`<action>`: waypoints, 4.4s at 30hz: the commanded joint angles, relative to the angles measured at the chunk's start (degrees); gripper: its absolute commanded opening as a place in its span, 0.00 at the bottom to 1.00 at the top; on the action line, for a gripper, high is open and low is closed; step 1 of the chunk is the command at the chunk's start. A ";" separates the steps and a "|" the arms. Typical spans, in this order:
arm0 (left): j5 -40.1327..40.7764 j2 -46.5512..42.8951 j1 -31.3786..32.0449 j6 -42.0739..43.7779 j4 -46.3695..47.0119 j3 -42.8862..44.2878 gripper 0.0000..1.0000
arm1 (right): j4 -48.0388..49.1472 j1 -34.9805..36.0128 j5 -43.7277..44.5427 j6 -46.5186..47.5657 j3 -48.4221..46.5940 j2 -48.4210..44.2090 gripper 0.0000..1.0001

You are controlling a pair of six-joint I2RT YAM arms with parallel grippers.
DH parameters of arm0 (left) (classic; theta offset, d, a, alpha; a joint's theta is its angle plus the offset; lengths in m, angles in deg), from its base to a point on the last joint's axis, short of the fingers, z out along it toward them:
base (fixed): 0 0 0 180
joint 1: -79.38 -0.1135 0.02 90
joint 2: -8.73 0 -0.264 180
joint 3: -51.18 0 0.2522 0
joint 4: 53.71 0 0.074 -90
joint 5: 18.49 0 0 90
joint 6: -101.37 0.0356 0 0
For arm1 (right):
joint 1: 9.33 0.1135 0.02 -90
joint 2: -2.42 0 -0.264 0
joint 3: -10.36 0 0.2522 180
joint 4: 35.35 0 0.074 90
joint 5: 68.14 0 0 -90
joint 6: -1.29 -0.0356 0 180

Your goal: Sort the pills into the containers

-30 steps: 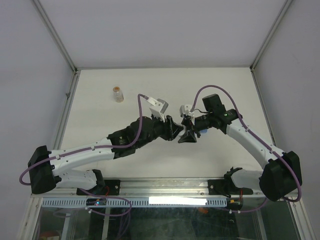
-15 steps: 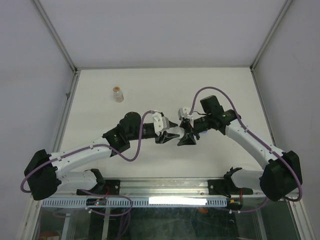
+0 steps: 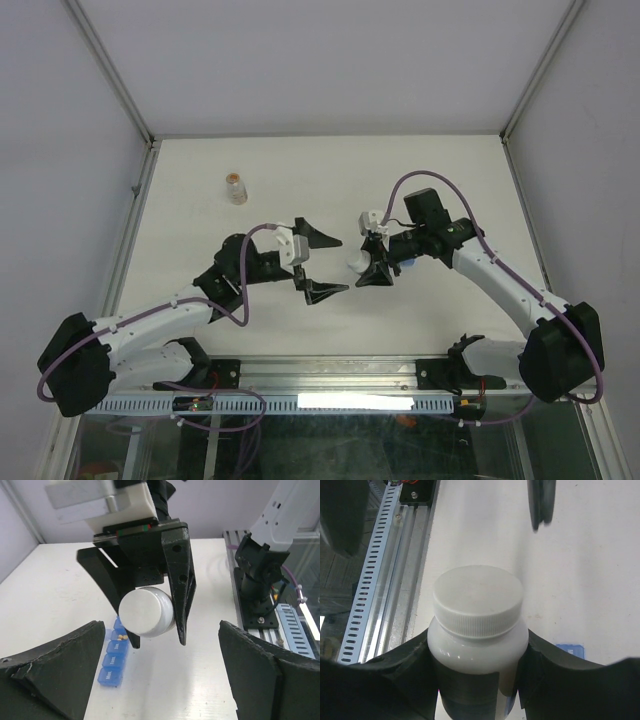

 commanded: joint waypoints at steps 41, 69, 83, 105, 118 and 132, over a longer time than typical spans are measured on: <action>47.26 4.23 15.60 -36.91 -27.09 18.12 0.54 | 2.15 -0.20 -0.97 -0.35 -2.74 -0.39 0.00; 5.09 5.81 10.05 22.86 -19.21 9.06 0.39 | 2.06 -0.21 -1.26 -0.31 -2.76 -0.69 0.00; 15.51 -0.95 7.87 8.95 -8.99 3.67 0.99 | 1.98 -0.19 -1.15 -0.11 -2.67 -0.76 0.00; 39.54 -10.78 9.31 -44.49 -10.42 -0.81 0.82 | 2.06 -0.14 -0.62 -0.19 -2.65 0.26 0.00; 53.10 1.37 16.63 -36.51 -28.14 17.09 0.78 | 2.08 -0.18 -0.53 -0.20 -2.66 0.21 0.00; 47.69 4.75 16.83 -35.02 -28.46 19.20 0.46 | 2.10 -0.13 -0.62 -0.19 -2.67 0.15 0.00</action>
